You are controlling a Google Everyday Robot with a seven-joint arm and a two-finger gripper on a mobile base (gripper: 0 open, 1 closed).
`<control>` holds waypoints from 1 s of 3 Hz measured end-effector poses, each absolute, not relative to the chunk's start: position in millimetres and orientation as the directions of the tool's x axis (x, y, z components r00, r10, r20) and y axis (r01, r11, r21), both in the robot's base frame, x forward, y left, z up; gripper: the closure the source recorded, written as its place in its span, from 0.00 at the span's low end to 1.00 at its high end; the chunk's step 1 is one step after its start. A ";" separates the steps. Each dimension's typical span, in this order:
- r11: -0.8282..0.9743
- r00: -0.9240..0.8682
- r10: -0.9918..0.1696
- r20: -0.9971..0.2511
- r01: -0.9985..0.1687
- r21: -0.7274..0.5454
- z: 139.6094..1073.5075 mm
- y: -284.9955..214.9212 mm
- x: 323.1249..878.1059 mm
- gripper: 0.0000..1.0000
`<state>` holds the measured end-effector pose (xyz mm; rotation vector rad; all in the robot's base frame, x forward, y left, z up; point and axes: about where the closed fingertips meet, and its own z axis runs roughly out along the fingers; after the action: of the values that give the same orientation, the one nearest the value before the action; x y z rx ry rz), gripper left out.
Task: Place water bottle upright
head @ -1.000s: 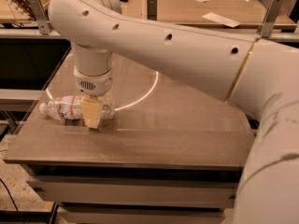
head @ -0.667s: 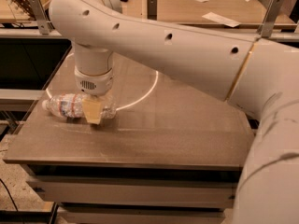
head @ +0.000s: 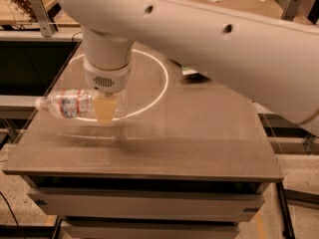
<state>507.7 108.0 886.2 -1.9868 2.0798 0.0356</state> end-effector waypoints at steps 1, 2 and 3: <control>0.068 0.010 -0.914 -0.405 -0.982 -0.177 919.6 86.7 517.4 1.00; 0.064 0.051 -0.792 -0.608 -0.984 -0.167 929.6 81.8 537.2 1.00; 0.009 0.087 -0.577 -0.812 -0.994 -0.113 932.9 79.2 547.1 1.00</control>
Offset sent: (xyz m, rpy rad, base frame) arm -0.0008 -0.0999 0.1139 1.1040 0.0822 0.3391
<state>547.1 79.2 932.9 -1.6546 1.5741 0.7420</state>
